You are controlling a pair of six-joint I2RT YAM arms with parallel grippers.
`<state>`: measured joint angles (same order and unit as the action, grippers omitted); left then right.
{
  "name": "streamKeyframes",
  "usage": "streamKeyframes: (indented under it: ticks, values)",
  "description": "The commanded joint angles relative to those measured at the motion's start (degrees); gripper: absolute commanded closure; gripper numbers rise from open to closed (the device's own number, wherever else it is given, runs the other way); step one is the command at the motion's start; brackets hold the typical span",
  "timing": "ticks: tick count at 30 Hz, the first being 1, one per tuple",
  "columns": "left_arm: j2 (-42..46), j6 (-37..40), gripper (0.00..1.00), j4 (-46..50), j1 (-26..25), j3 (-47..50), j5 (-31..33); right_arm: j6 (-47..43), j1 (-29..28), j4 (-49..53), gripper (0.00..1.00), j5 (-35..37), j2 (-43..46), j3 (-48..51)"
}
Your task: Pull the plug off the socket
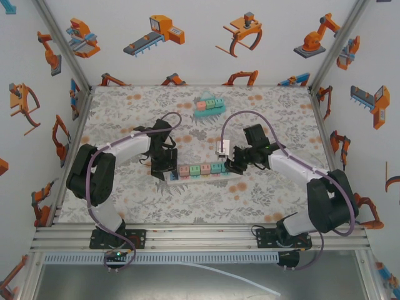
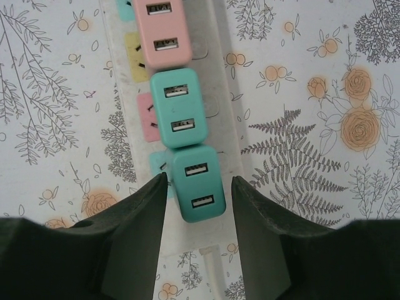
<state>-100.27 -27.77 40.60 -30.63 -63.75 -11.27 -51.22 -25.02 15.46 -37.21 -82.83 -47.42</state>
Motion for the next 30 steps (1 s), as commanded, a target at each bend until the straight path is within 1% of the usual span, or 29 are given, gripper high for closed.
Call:
streamKeyframes:
  ticks: [1, 8, 18, 19, 23, 27, 30]
  values:
    - [-1.8, -0.3, 0.45, 0.3, -0.8, 2.8, 6.1, -1.4, -0.5, -1.6, 0.55, 0.7, -0.6, -0.4]
    - [-2.3, -0.6, 0.46, 0.3, -0.8, 3.6, 6.8, -2.4, -0.6, -1.2, 0.62, -1.0, -2.5, -0.8]
    - [-3.4, 0.3, 0.46, 0.8, -0.9, 3.9, 7.1, -5.7, -1.4, 3.0, 0.62, -3.4, -7.2, -5.3]
    - [-3.4, 0.3, 0.46, 0.9, -0.9, 3.9, 7.1, -5.8, -1.4, 3.0, 0.63, -3.6, -7.4, -5.5]
    - [-3.9, 0.1, 0.46, 0.9, -0.9, 4.5, 7.4, -5.7, -1.6, 3.7, 0.75, -5.0, -7.6, -6.6]
    - [-5.0, -0.2, 0.47, 1.7, -0.9, 4.8, 9.4, -5.4, -1.8, 5.9, 0.79, -8.3, -6.7, -8.4]
    - [-5.7, -0.3, 0.48, 2.0, -1.0, 5.1, 10.4, -3.1, -1.6, 7.6, 0.8, -10.4, -6.2, -9.8]
